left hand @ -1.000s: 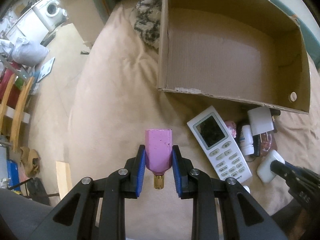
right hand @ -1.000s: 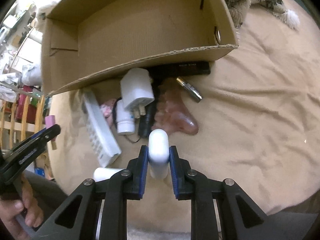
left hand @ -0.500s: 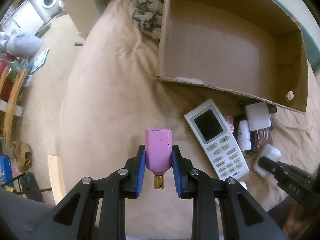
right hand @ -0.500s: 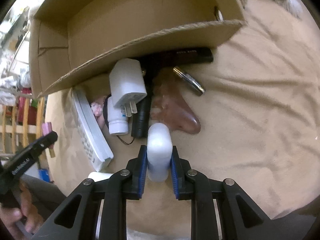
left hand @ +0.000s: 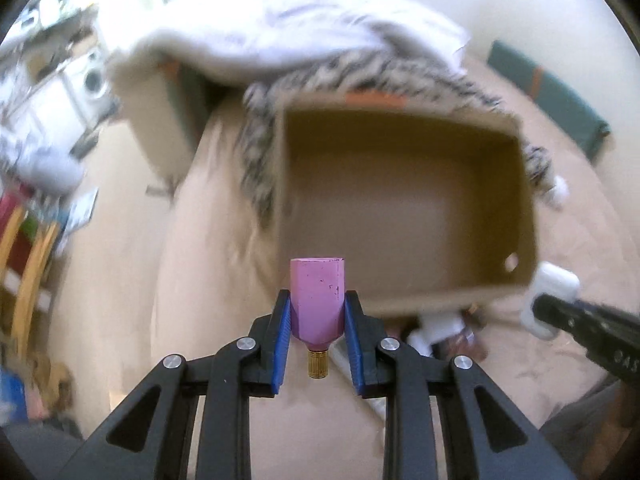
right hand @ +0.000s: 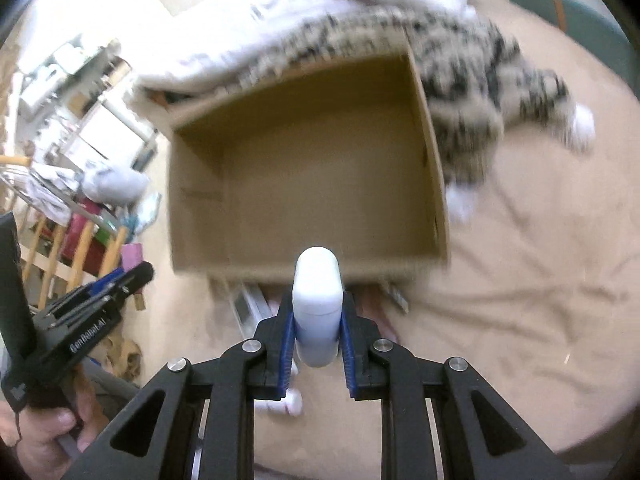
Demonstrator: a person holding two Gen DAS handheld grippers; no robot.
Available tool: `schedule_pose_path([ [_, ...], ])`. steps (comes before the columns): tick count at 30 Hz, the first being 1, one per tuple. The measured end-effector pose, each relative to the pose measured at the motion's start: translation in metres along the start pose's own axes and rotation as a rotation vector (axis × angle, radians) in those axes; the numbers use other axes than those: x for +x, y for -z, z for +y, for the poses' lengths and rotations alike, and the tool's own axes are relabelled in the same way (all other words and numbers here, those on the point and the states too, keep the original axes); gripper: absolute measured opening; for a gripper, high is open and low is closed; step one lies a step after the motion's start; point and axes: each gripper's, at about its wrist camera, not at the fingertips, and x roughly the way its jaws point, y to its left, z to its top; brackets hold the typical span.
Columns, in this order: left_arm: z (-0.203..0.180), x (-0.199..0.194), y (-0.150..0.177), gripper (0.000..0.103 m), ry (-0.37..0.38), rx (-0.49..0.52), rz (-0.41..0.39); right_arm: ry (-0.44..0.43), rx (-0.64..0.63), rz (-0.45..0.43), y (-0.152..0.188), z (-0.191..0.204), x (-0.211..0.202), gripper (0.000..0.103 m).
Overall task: Organize rigid objects
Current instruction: 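Carry both items into the box and open both tools to release them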
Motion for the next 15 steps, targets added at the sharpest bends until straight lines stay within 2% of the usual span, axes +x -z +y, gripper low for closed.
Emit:
schedule_pose_path([
  [4,-0.011,0.028,-0.035,0.023,0.073,0.047,0.038,0.007,-0.028,-0.054,-0.036,0.013,0.027,0.022],
  [6,-0.022,0.047,-0.048,0.023,0.067,0.072,0.064,0.01,-0.017,-0.04,-0.055,0.006,0.041,0.022],
  [9,-0.034,0.07,-0.057,0.023,0.05,0.12,0.046,0.021,-0.012,-0.034,-0.071,-0.003,0.064,0.022],
  [11,-0.033,0.084,-0.055,0.023,0.058,0.143,0.029,0.021,-0.01,-0.029,-0.073,-0.01,0.075,0.022],
  [13,-0.027,0.095,-0.05,0.023,0.102,0.151,0.034,0.024,-0.005,-0.009,-0.068,-0.013,0.087,0.022],
  [15,-0.028,0.107,-0.046,0.023,0.091,0.151,0.051,0.028,0.005,0.024,-0.063,-0.016,0.098,0.022],
])
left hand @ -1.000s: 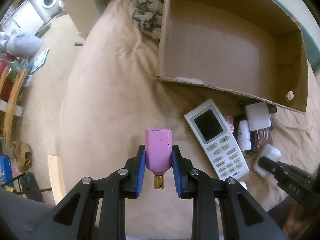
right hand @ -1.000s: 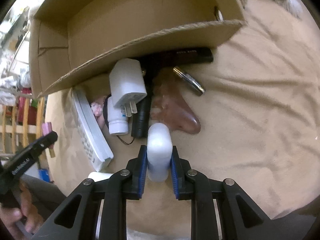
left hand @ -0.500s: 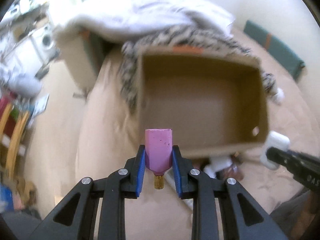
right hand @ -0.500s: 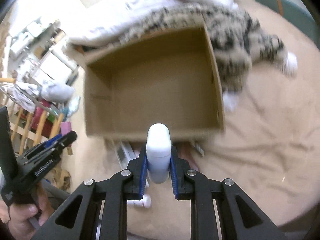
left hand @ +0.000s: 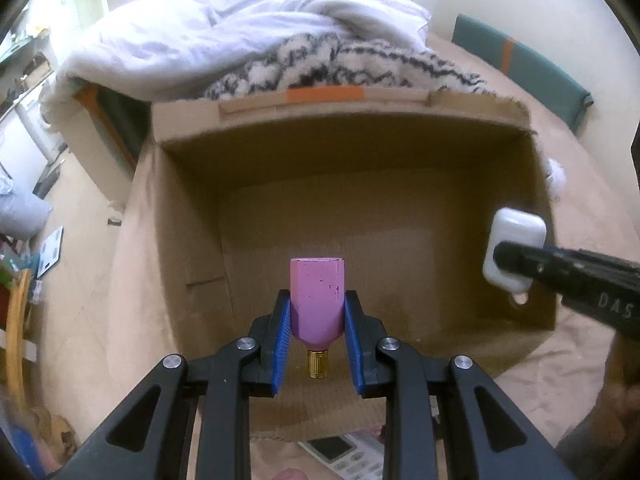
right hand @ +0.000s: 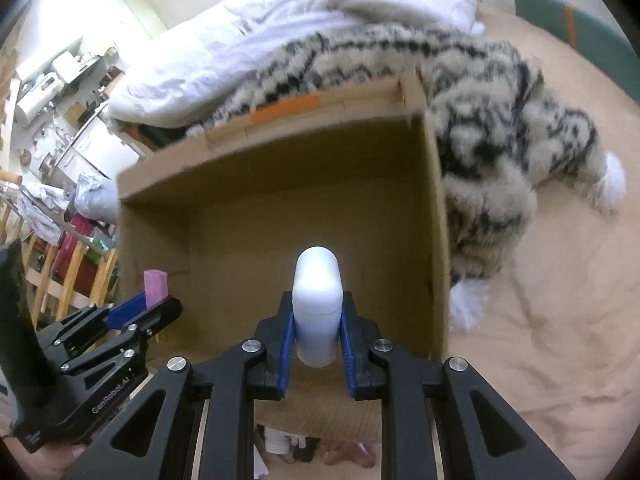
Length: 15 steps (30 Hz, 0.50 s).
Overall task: Organize rigid objects
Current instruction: 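Carry both items into the box and open both tools to release them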
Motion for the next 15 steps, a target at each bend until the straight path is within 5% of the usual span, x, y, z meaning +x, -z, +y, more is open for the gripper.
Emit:
schedule_pose_path([
  [15,0.011,0.042,0.01,0.023,-0.052,-0.018,0.087,0.046,-0.058,0.095,0.01,0.009,0.041,0.022],
])
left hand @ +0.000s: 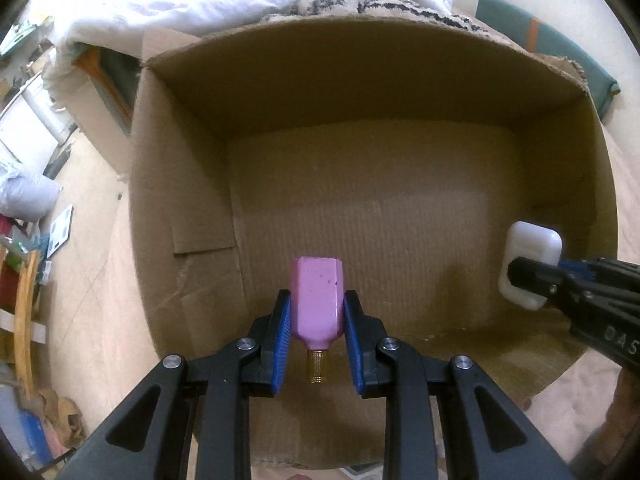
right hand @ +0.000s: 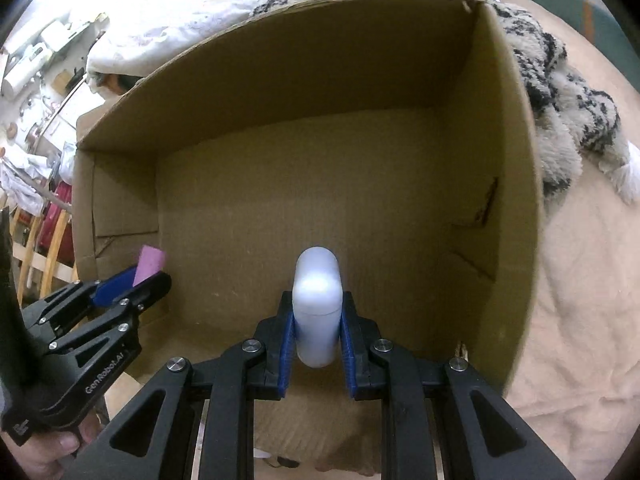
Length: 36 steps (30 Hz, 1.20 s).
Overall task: Organize rigid objects
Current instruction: 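Carry both items into the box and open both tools to release them, then lower the left tool and grasp the white pill bottle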
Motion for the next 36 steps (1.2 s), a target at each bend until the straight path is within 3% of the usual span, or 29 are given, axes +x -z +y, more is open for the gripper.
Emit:
schedule_pose_path([
  [8,-0.003,0.001,0.001,0.024,-0.007,-0.001,-0.005,0.001,0.015,-0.055,0.0,-0.004,-0.014,0.022],
  [9,-0.003,0.0,0.0,0.031,-0.003,-0.003,-0.008,0.001,0.017,-0.069,0.0,-0.005,-0.017,0.022],
  [11,-0.005,-0.004,0.0,0.057,0.003,-0.002,-0.022,0.004,0.014,-0.108,-0.003,-0.005,-0.023,0.023],
  [12,-0.006,-0.007,0.001,0.079,-0.001,-0.004,-0.034,0.002,0.014,-0.126,-0.003,-0.005,-0.028,0.028],
  [13,-0.006,-0.01,0.001,0.083,0.004,-0.008,-0.044,-0.002,0.014,-0.147,-0.004,-0.004,-0.033,0.033],
  [15,-0.005,-0.017,0.003,0.084,0.021,-0.02,-0.054,-0.016,0.02,-0.194,-0.004,-0.004,-0.046,0.072],
  [19,0.003,-0.028,0.006,0.084,0.059,-0.062,-0.042,-0.017,0.026,-0.268,-0.003,0.0,-0.068,0.088],
  [20,0.004,-0.032,0.007,0.084,0.058,-0.065,-0.045,-0.011,0.027,-0.285,-0.003,0.002,-0.072,0.103],
  [29,0.02,-0.079,0.001,0.089,0.058,-0.116,-0.11,-0.023,0.014,-0.361,0.012,0.016,-0.116,0.103],
  [36,0.043,-0.127,0.026,0.089,0.053,-0.144,-0.158,-0.039,0.008,-0.368,0.045,0.022,-0.147,0.103],
])
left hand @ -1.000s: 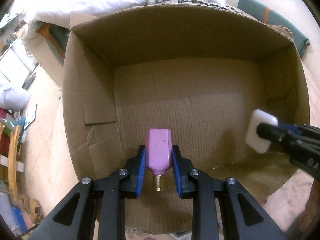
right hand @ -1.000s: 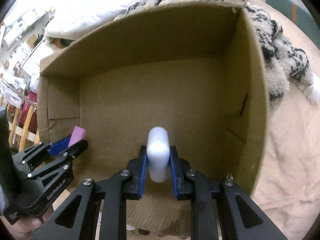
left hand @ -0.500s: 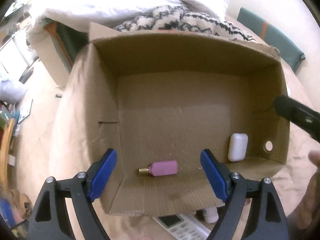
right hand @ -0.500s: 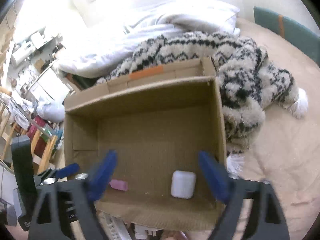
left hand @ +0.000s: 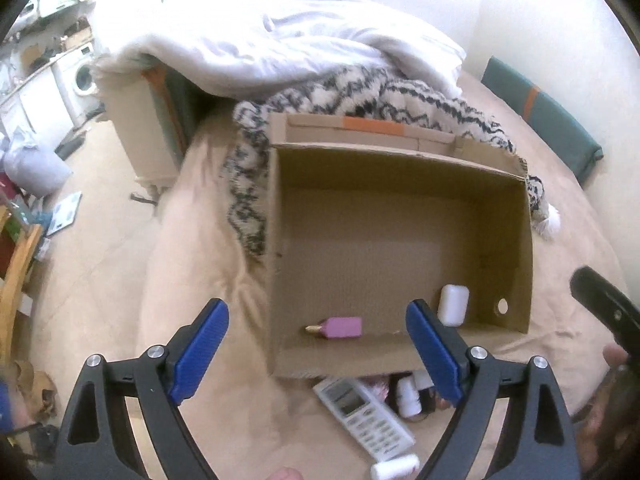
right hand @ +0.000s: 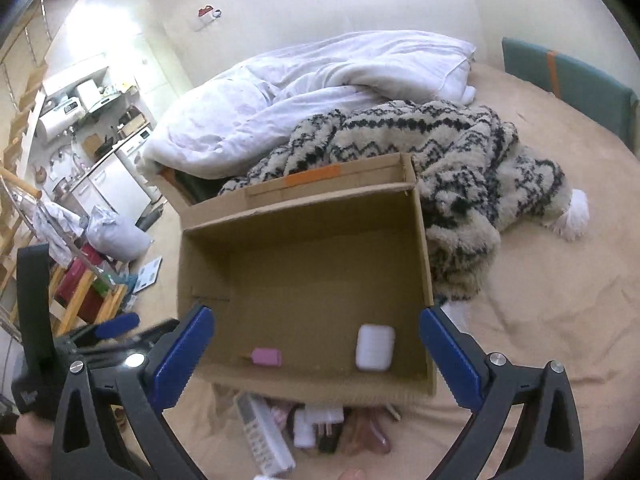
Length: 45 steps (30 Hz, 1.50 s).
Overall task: Organize rigid objects
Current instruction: 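Lower the left tool and grasp the white pill bottle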
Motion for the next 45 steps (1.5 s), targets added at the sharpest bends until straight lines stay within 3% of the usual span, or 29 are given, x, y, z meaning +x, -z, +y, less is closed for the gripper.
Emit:
schedule_pose_path([
  [6,0.014,-0.029,0.024,0.089,0.001,-0.024,-0.018,0.011,-0.038,-0.019,0.02,0.005,-0.022,0.103],
  [12,0.024,-0.039,0.047,0.089,-0.054,-0.035,-0.095,0.016,-0.005,-0.018,0.037,-0.002,-0.023,0.103],
  [22,0.021,-0.016,0.058,0.089,-0.04,-0.039,0.003,0.072,-0.034,-0.001,0.038,0.0,-0.015,0.103],
  [27,0.014,0.012,0.08,0.089,-0.022,-0.061,0.151,0.134,-0.018,0.047,0.04,-0.008,-0.008,0.103],
  [35,-0.022,0.053,0.134,0.089,0.051,-0.066,0.406,0.156,0.016,0.107,0.044,-0.019,0.001,0.103],
  [38,-0.042,0.062,0.152,0.089,0.088,-0.041,0.469,0.153,0.019,0.128,0.045,-0.019,0.004,0.103],
  [41,-0.062,0.067,0.162,0.089,0.116,-0.008,0.483,0.155,0.014,0.14,0.046,-0.018,0.006,0.103],
  [45,-0.077,0.076,0.169,0.068,0.113,0.056,0.49,0.134,0.044,0.163,0.047,-0.024,0.007,0.103],
])
